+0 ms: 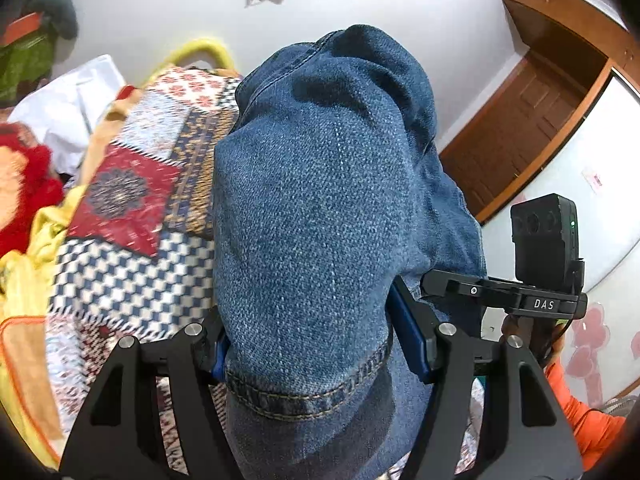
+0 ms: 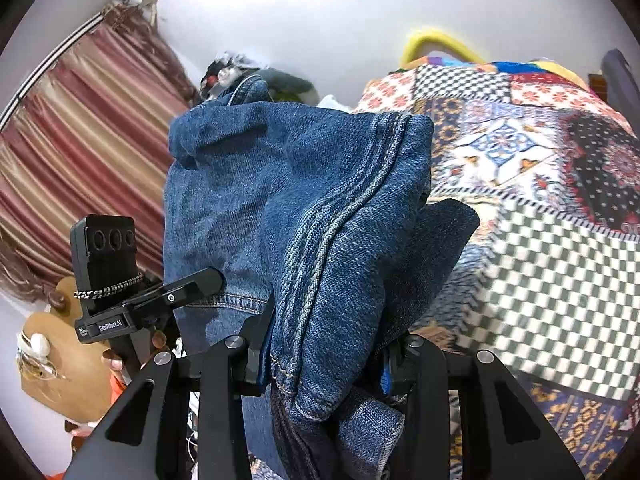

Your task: Fold large clothes

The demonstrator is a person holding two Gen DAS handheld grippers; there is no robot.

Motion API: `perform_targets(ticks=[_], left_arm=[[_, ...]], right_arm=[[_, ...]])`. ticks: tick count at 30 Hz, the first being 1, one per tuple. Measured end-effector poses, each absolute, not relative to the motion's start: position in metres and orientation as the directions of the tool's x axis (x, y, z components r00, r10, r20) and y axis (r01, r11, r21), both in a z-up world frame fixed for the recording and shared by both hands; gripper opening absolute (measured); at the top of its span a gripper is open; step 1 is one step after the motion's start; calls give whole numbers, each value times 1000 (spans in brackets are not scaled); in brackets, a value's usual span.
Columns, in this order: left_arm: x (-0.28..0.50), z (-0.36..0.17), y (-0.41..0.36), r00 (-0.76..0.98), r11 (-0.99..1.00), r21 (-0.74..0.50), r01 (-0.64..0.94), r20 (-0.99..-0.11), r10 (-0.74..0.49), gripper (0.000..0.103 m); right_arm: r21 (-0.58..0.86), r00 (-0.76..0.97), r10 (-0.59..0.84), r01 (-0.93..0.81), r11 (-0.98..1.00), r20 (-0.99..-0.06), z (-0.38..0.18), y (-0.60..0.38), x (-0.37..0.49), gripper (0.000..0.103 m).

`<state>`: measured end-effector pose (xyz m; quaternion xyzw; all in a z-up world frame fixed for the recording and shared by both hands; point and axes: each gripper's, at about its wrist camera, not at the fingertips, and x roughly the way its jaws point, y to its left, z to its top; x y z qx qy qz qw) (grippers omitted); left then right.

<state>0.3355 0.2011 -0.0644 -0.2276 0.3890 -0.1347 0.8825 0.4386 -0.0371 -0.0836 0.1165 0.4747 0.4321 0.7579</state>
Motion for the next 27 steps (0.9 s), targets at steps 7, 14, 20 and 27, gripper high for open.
perform_targets(ticks=[7, 14, 20, 27], left_arm=[[310, -110, 251, 637, 831, -554, -48, -658, -402, 66], [305, -183, 283, 555, 782, -598, -176, -716, -423, 66], [313, -237, 299, 508, 739, -629, -242, -731, -456, 66], [316, -262, 302, 499, 752, -617, -232, -739, -452, 75]], right_arm=[[595, 80, 742, -544, 592, -665, -116, 22, 425, 36], [618, -48, 685, -481, 622, -727, -188, 73, 435, 36], [606, -101, 635, -444, 660, -766, -243, 93, 451, 37], [592, -98, 622, -450, 669, -777, -274, 101, 463, 53]])
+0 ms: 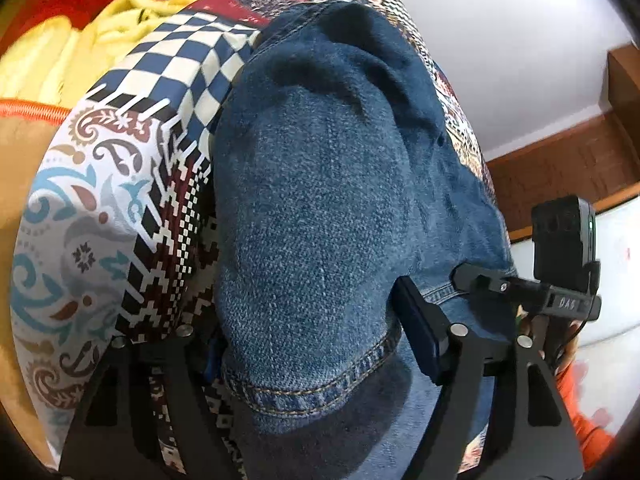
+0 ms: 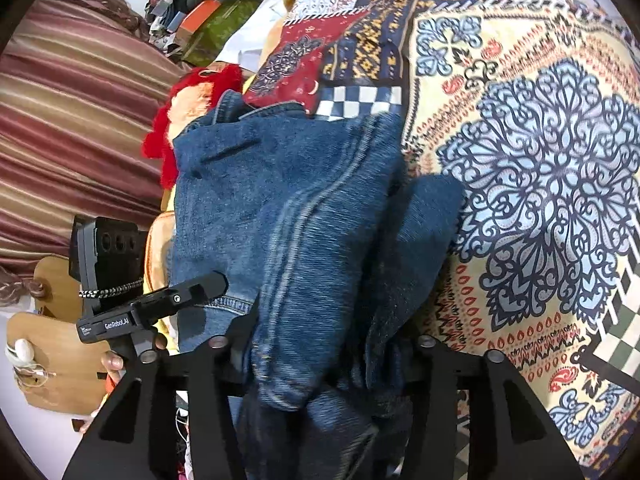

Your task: Fold large clothes

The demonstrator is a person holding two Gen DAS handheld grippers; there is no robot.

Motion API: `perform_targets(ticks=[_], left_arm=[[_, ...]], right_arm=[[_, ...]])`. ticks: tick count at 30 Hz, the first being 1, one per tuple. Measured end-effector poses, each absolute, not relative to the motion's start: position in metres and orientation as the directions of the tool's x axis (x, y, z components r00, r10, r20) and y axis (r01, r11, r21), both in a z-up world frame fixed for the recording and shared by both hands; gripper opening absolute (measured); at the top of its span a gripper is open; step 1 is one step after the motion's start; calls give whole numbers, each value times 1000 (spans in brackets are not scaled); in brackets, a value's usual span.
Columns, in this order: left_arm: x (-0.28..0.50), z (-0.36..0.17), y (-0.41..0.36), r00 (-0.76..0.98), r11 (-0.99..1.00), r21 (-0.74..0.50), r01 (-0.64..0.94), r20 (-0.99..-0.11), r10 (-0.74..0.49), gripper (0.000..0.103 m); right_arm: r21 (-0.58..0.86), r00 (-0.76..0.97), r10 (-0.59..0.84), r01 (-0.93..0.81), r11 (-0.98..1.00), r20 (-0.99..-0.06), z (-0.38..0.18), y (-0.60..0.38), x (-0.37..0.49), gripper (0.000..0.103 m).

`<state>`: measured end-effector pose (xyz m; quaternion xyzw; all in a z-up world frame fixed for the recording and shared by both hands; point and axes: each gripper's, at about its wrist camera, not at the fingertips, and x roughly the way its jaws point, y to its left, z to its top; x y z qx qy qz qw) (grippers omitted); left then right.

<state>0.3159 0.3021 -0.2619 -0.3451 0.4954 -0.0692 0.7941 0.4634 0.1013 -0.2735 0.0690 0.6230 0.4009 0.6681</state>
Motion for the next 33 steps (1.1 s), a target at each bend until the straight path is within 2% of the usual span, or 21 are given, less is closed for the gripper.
perform_targets(ticks=[1, 5, 11, 14, 16, 23, 28, 33], left_arm=[[313, -260, 299, 500, 760, -608, -231, -744, -443, 75], [299, -236, 287, 508, 820, -511, -257, -794, -335, 77], [262, -186, 268, 565, 920, -319, -229, -813, -142, 77], [245, -180, 255, 580, 929, -303, -213, -805, -130, 79], [240, -184, 245, 570, 935, -286, -209, -813, -121, 81], [215, -223, 218, 490, 945, -212, -250, -869, -65, 81], [182, -213, 212, 491, 936, -188, -298, -871, -19, 81], [163, -177, 204, 546, 937, -134, -323, -835, 69, 81]], right_arm=[[587, -94, 617, -448, 674, -781, -275, 98, 464, 58], [545, -60, 589, -466, 698, -806, -266, 92, 459, 59], [331, 148, 519, -619, 713, -842, -203, 86, 421, 60], [287, 202, 541, -671, 684, -816, -179, 80, 397, 60], [275, 208, 544, -687, 673, -813, -176, 76, 384, 65], [203, 179, 435, -689, 695, -883, -215, 74, 353, 65], [232, 171, 446, -664, 711, -878, -213, 40, 339, 65], [230, 239, 488, -657, 718, -839, -177, 11, 319, 65]])
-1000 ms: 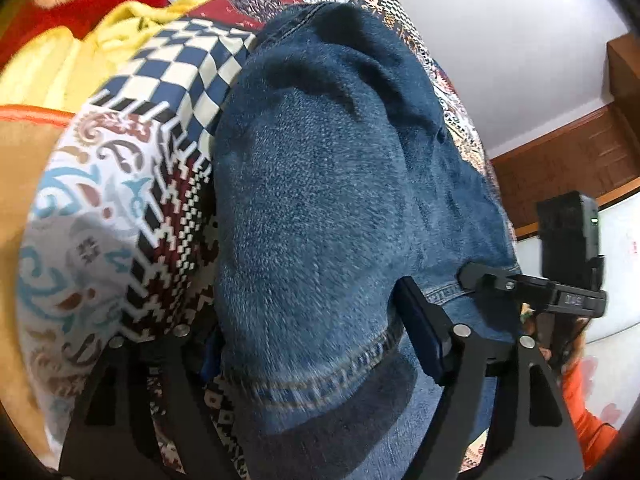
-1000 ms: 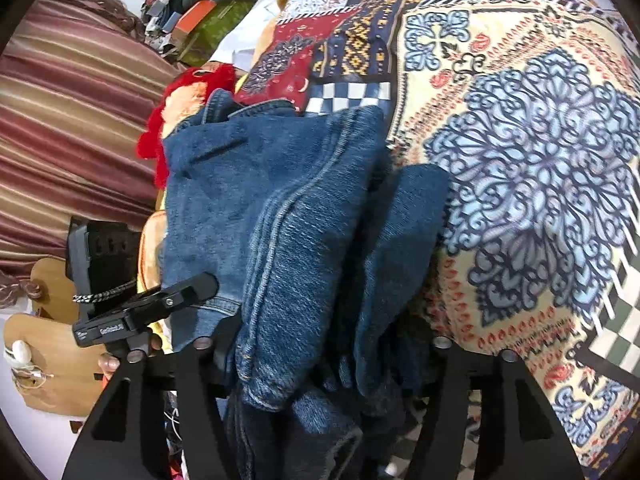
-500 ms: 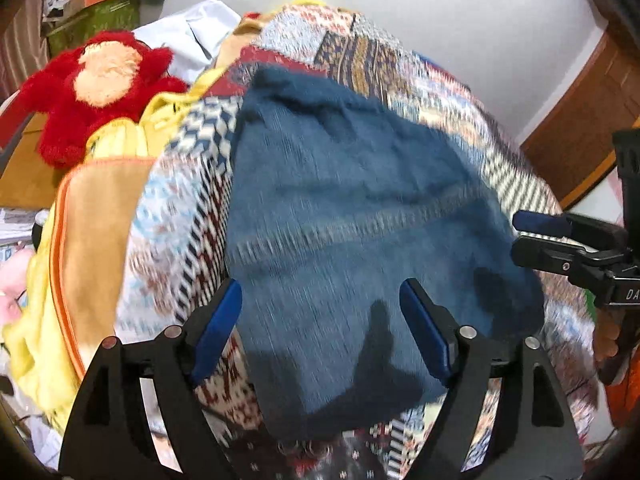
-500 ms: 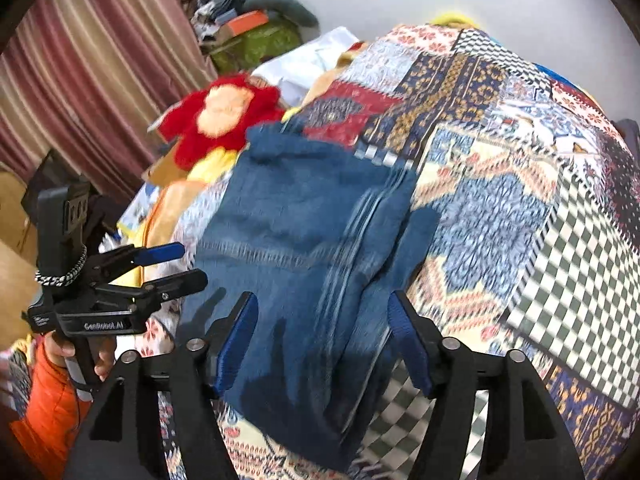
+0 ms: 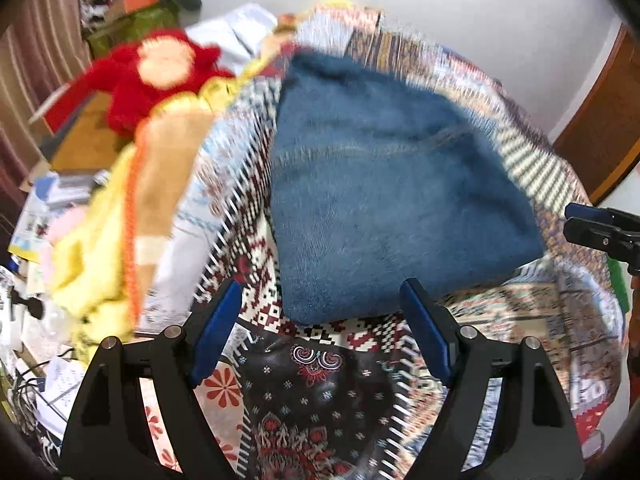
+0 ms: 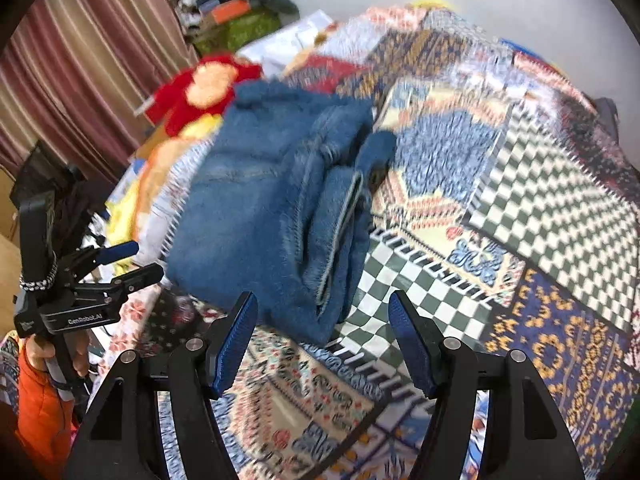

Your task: Fold large clothes

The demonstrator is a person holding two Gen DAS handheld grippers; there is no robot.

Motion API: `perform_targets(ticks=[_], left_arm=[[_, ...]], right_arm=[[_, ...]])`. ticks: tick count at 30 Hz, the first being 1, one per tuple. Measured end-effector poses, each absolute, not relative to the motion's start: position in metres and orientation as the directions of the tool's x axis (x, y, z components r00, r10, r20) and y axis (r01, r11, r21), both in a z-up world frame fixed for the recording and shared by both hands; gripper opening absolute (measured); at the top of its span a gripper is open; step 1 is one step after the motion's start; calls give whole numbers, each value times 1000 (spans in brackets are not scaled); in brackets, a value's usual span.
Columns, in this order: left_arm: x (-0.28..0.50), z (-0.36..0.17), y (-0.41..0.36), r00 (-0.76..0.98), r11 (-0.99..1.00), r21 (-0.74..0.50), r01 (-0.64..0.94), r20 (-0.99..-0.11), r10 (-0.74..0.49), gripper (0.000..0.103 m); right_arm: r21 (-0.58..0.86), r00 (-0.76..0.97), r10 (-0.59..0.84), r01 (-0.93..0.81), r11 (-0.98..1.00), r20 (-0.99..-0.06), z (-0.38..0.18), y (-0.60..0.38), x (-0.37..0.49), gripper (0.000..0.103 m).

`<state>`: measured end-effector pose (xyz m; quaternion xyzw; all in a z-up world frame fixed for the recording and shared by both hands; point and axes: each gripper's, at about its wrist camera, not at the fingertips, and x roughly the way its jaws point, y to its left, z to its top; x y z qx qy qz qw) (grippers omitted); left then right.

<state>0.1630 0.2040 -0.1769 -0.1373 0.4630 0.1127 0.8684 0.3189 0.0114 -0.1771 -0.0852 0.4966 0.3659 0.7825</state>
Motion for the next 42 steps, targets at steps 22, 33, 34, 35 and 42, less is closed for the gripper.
perform_targets(ticks=[22, 33, 34, 35, 42], left_arm=[[25, 47, 84, 947, 958, -31, -285, -163, 277, 82], [-3, 41, 60, 938, 943, 5, -333, -103, 332, 103], [-3, 40, 61, 938, 944, -4, -331, -107, 328, 103], [-3, 38, 63, 940, 945, -14, -327, -111, 324, 103], [-2, 34, 67, 938, 944, -47, -328, -133, 320, 103]], right_arm=[[139, 613, 761, -752, 645, -211, 37, -66, 134, 65], [76, 728, 667, -664, 744, -163, 38, -83, 83, 94], [74, 734, 660, -658, 749, -162, 38, -85, 83, 95], [70, 740, 652, -650, 756, -165, 38, -85, 83, 96], [59, 758, 629, -629, 775, -172, 38, -87, 87, 102]])
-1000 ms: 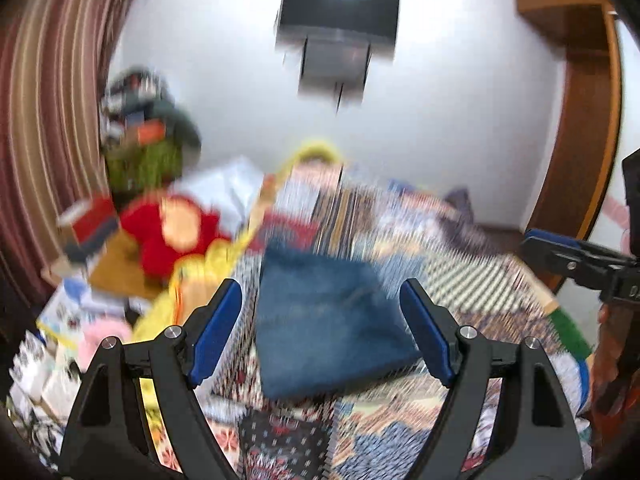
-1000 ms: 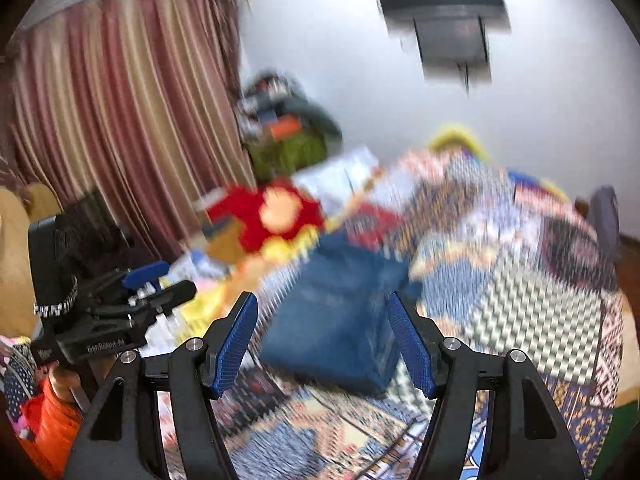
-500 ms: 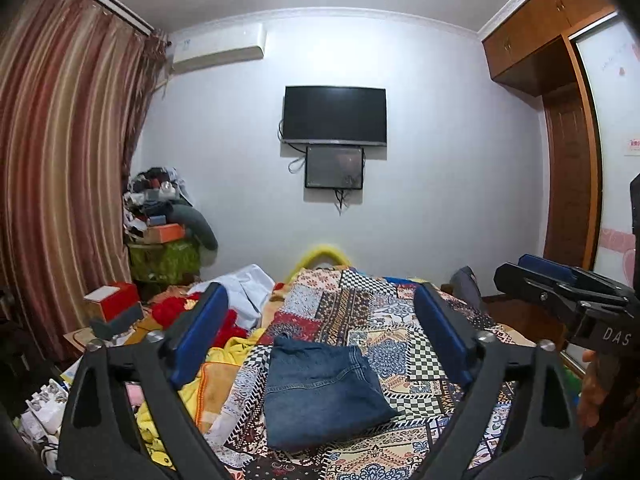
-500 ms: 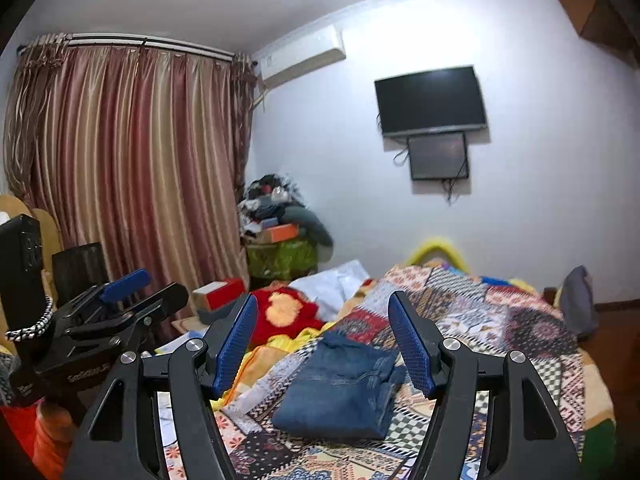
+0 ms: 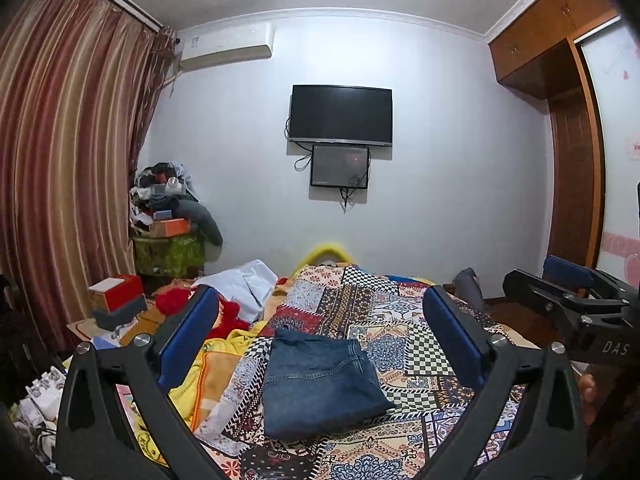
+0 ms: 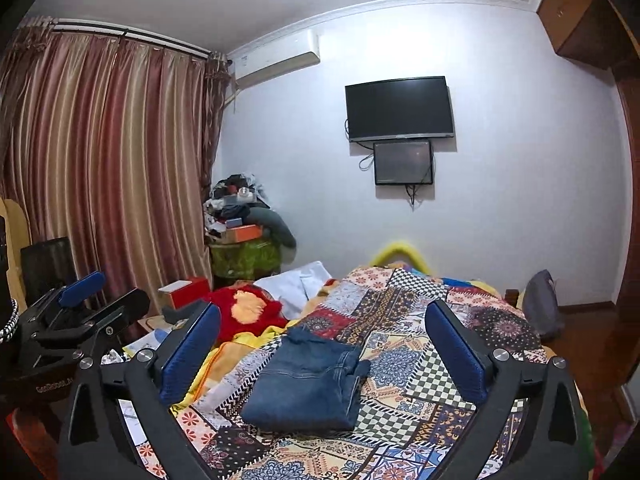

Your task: Fold large clothes

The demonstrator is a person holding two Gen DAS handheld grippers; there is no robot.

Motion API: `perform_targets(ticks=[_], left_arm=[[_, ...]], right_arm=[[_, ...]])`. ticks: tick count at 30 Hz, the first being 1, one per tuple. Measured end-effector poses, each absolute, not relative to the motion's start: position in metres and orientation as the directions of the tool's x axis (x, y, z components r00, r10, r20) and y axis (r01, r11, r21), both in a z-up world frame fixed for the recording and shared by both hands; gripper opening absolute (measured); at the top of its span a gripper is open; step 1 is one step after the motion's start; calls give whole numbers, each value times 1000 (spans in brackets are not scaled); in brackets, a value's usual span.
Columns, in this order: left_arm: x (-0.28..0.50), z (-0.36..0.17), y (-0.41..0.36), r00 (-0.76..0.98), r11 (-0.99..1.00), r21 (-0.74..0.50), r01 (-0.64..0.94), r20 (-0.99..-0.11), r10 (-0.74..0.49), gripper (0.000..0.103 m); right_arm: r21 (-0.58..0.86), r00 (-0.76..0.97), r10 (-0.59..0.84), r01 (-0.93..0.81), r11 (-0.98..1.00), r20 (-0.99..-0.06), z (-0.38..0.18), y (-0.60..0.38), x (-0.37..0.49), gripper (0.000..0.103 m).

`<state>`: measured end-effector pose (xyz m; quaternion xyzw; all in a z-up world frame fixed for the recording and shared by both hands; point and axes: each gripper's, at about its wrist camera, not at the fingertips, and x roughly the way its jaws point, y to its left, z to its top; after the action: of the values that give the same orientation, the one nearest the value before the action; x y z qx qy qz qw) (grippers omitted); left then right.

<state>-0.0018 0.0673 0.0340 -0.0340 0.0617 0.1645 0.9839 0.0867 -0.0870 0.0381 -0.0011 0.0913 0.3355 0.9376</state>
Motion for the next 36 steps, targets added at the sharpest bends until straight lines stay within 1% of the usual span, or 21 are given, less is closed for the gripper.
perform_targets(ticks=[5, 10, 22, 36], left_arm=[[-2, 32, 68, 938, 943, -60, -328, -138, 317, 103], [-1, 29, 71, 936, 942, -68, -330, -150, 317, 103], [2, 23, 71, 934, 939, -89, -331, -174, 313, 103], [2, 19, 71, 936, 941, -98, -323, -184, 301, 103]], right_arm=[[46, 756, 631, -634, 772, -174, 39, -85, 86, 102], [37, 750, 632, -638, 769, -196, 36, -79, 90, 102], [47, 742, 632, -639, 767, -226, 29, -78, 95, 102], [43, 741, 630, -639, 768, -233, 27, -77, 95, 102]])
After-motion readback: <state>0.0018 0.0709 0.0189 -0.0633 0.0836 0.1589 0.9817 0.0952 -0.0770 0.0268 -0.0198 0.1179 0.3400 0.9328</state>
